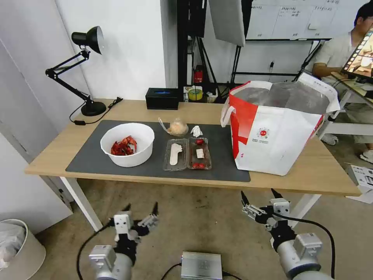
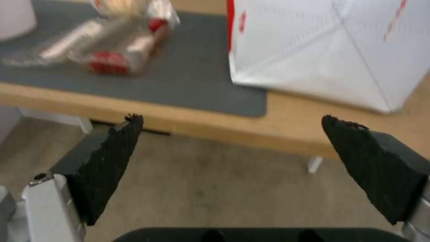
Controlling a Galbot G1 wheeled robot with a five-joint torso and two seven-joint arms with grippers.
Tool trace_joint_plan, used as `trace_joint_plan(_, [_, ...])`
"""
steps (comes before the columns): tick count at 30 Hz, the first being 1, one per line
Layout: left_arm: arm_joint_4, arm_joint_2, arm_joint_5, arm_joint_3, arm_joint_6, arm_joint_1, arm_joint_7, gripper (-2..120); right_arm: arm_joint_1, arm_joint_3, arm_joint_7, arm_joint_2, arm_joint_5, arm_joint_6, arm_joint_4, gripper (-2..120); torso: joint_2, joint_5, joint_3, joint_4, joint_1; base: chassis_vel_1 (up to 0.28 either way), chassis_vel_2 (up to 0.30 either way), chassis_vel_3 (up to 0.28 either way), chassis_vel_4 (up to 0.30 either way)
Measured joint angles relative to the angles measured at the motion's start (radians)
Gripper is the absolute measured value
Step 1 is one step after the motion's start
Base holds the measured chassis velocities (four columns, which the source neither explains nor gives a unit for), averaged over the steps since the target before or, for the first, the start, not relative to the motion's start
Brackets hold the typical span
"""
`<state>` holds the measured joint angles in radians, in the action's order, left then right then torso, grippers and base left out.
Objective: Pick up the trash from the table and place it into the takeout bag.
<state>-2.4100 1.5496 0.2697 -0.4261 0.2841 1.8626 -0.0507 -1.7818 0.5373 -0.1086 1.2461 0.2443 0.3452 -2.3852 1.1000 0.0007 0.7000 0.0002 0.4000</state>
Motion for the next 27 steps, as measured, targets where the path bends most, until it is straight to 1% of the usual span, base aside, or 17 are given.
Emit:
trace_joint_plan(1, [0.0, 0.0, 0.0, 0.0, 0.0, 0.0, 0.0, 100, 0.0, 0.0, 0.0, 0.0, 0.0, 0.0, 0.0, 100, 0.0, 0.0, 0.0, 0.0, 0.0, 0.0, 0.0, 0.0, 0.0])
trace_joint_plan(2, [-0.016, 0.002, 0.015, -0.007, -0.004, -0.001, 0.0, 100, 0.005, 0.004, 0.0, -0.031, 0.03, 0.001, -0.032, 100, 0.0, 0.0001, 0.0, -0.0007, 0.0, 0.0, 0.0, 0.0, 0.0])
trace_joint_plan(3, [-0.029, 0.003, 0.02, -0.014, -0.007, -0.003, 0.0, 100, 0.01, 0.012, 0.0, -0.055, 0.048, -0.001, -0.063, 100, 0.0, -0.0012, 0.0, -0.0001, 0.0, 0.0, 0.0, 0.0, 0.0])
trace_joint_plan(4, [-0.046, 0.003, 0.027, -0.022, -0.007, -0.005, 0.0, 100, 0.012, 0.017, 0.0, -0.072, 0.064, -0.004, -0.093, 100, 0.0, -0.0012, 0.0, 0.0003, 0.0, 0.0, 0.0, 0.0, 0.0])
trace_joint_plan(6, [-0.06, 0.003, 0.031, -0.03, -0.007, -0.005, 0.0, 100, 0.009, 0.02, 0.0, -0.079, 0.07, -0.004, -0.105, 100, 0.0, -0.0005, 0.0, -0.0001, 0.0, 0.0, 0.0, 0.0, 0.0])
trace_joint_plan(9, [-0.079, 0.002, 0.036, -0.039, -0.007, -0.004, 0.002, 100, 0.004, 0.022, 0.0, -0.079, 0.072, -0.007, -0.12, 100, 0.0, -0.0006, 0.0, -0.0003, 0.0, 0.0, 0.0, 0.0, 0.0])
trace_joint_plan(27, [-0.089, 0.0, 0.044, -0.044, -0.011, 0.0, 0.005, 100, 0.0, 0.024, 0.002, -0.069, 0.069, -0.016, -0.118, 100, 0.0, -0.0007, 0.0, -0.0002, 0.0, 0.0, 0.0, 0.0, 0.0])
